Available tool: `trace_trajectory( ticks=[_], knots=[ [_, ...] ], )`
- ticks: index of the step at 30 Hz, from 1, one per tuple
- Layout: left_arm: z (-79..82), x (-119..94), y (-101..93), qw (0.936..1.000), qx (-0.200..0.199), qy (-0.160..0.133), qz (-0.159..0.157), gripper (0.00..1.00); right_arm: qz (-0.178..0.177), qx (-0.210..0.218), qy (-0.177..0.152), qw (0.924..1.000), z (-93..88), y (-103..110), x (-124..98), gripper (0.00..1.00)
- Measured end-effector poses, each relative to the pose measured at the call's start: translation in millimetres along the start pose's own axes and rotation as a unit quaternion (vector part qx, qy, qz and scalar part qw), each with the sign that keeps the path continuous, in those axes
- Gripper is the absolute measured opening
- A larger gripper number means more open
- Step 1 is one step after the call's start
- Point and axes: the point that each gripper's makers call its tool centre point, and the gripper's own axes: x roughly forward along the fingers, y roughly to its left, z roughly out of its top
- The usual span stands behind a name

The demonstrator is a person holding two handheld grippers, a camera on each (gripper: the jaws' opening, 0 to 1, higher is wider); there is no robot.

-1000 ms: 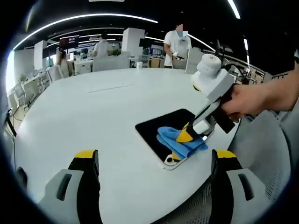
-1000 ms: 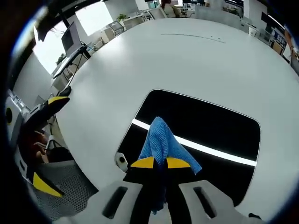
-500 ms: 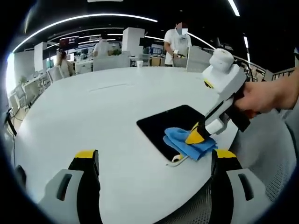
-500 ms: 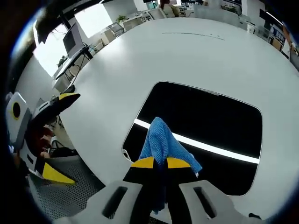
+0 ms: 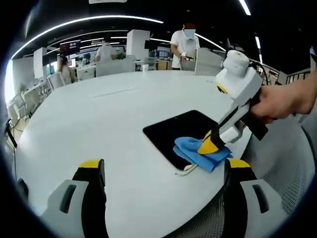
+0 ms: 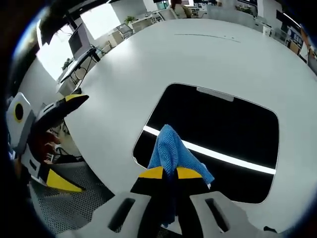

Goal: Wipe the mirror surface with the cleaning cloth until all visible marks leave the cleaned area.

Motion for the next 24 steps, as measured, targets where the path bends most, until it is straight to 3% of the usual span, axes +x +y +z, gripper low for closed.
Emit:
trace_trajectory(
  ticks=[15, 24],
  knots=[
    [-4.1, 2.7, 4.6, 1.0000, 0.000, 0.003, 0.003, 0.98, 0.007, -0.010, -0.014, 0.9998, -1.0, -4.0, -2.2, 0.02],
    [-4.5, 2.3, 4.7, 1.0000, -0.001, 0.004, 0.005, 0.98, 0.015, 0.009, -0.021, 0.9996, -3.4, -10.9, -5.6, 0.02]
  ],
)
